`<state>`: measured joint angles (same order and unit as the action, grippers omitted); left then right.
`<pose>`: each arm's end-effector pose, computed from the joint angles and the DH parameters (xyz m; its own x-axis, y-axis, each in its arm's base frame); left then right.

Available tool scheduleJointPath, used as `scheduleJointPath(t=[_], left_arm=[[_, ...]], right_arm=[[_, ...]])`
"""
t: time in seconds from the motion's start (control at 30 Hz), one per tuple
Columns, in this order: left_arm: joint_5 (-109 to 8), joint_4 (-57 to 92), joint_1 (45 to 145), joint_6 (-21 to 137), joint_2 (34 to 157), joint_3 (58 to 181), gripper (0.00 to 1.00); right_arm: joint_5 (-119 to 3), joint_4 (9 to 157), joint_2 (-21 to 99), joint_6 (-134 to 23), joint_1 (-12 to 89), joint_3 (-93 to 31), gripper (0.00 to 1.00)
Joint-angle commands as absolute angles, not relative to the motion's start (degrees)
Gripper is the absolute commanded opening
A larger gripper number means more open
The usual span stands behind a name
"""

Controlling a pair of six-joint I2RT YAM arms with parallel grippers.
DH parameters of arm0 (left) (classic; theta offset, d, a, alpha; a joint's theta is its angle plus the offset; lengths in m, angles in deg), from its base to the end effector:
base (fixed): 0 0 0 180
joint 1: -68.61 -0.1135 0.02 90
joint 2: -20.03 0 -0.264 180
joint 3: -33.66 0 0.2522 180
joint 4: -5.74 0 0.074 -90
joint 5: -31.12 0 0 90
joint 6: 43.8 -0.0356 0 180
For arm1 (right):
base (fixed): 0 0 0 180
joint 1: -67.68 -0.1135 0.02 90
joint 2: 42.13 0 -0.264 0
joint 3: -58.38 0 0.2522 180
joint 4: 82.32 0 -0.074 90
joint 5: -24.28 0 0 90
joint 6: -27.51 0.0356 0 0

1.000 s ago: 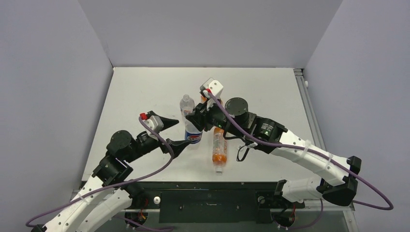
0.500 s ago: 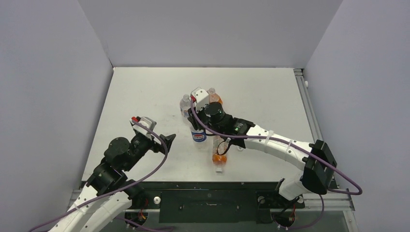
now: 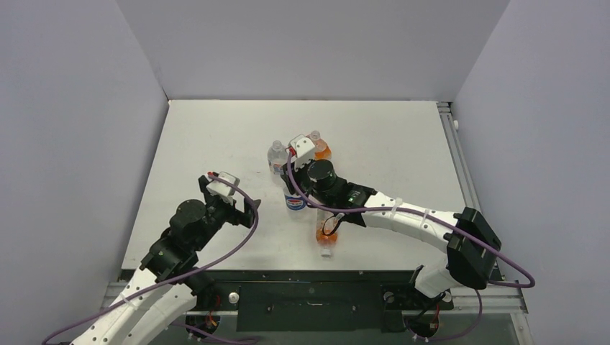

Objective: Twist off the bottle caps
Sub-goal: Place the plastic bottle at the center of the board.

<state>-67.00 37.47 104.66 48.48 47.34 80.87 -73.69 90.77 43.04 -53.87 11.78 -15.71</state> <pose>0.1077 -0.0721 0.2981 -0.1843 0.0855 -0.9791 0.4639 0.8859 -0.0100 0.1999 0.2864 0.2944 -0.2830 -0.1533 -0.9468 -0.7117 0.6953 0.1002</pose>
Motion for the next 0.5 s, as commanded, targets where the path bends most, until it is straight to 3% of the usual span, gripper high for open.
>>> scheduleJointPath(t=[0.0,0.1,0.23,0.4,0.47], left_arm=[[-67.51,32.06,103.1,47.88,48.98,80.61,0.97],[-66.72,30.98,102.2,47.76,50.05,80.64,0.97],[-65.55,30.14,101.44,47.57,50.8,80.91,0.97],[-64.89,29.91,101.24,47.88,51.73,81.68,0.97],[-64.71,29.8,101.17,48.01,52.19,82.08,0.97]], right_arm=[[-75.14,93.28,41.52,-52.7,11.98,-14.24,0.3],[-75.57,92.8,40.28,-52.68,11.97,-14.05,0.48],[-75.64,91.48,38.77,-52.92,11.95,-14.52,0.54],[-76.01,89.11,36.74,-53.47,11.93,-16.04,0.76],[-76.15,87.98,36.03,-53.78,12.0,-16.9,0.78]])
